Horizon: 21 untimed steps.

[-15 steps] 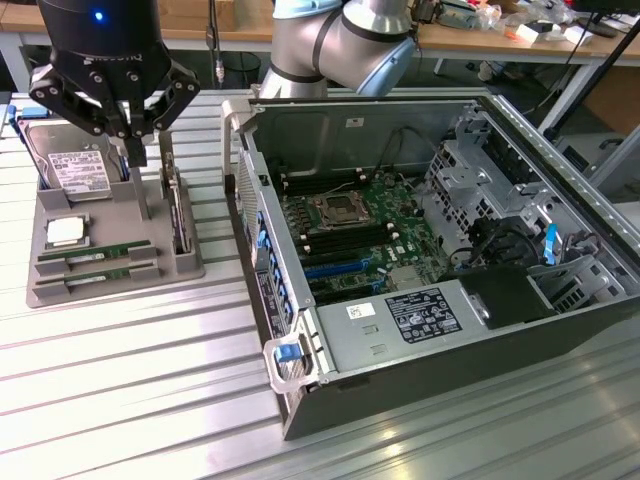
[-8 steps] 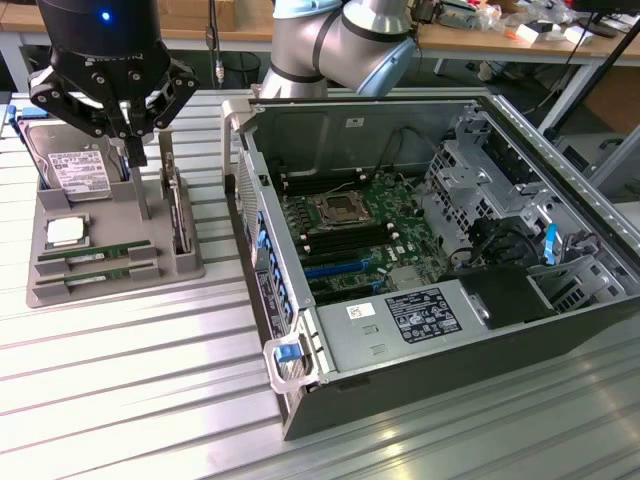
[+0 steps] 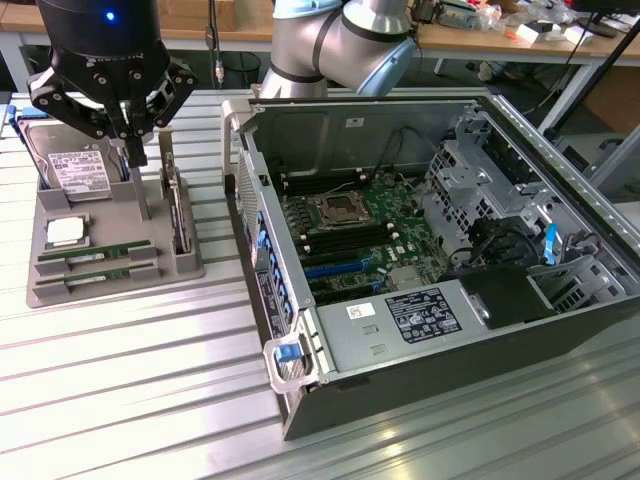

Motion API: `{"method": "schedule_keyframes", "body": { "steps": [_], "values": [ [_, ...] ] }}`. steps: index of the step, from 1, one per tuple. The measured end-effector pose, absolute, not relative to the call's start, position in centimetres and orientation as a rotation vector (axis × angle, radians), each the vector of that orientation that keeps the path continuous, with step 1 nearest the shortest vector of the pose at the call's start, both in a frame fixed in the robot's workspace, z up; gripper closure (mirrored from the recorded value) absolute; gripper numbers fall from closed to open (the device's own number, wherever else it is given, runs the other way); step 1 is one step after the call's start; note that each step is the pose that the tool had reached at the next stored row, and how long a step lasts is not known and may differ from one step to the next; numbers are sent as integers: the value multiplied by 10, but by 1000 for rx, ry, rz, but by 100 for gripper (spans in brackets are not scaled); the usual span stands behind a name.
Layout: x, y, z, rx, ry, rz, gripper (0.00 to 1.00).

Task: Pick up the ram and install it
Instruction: 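Pick up the ram and move it above insertion slot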

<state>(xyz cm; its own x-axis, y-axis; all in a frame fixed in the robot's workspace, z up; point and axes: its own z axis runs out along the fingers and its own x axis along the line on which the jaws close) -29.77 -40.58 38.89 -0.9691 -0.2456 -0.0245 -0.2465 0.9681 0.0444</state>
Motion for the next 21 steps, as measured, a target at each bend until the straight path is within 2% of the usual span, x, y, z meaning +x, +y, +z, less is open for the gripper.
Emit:
{"method": "schedule_keyframes", "body": {
  "steps": [21],
  "values": [
    [-298,-406,389,-816,3020,77,89]
  ]
}}
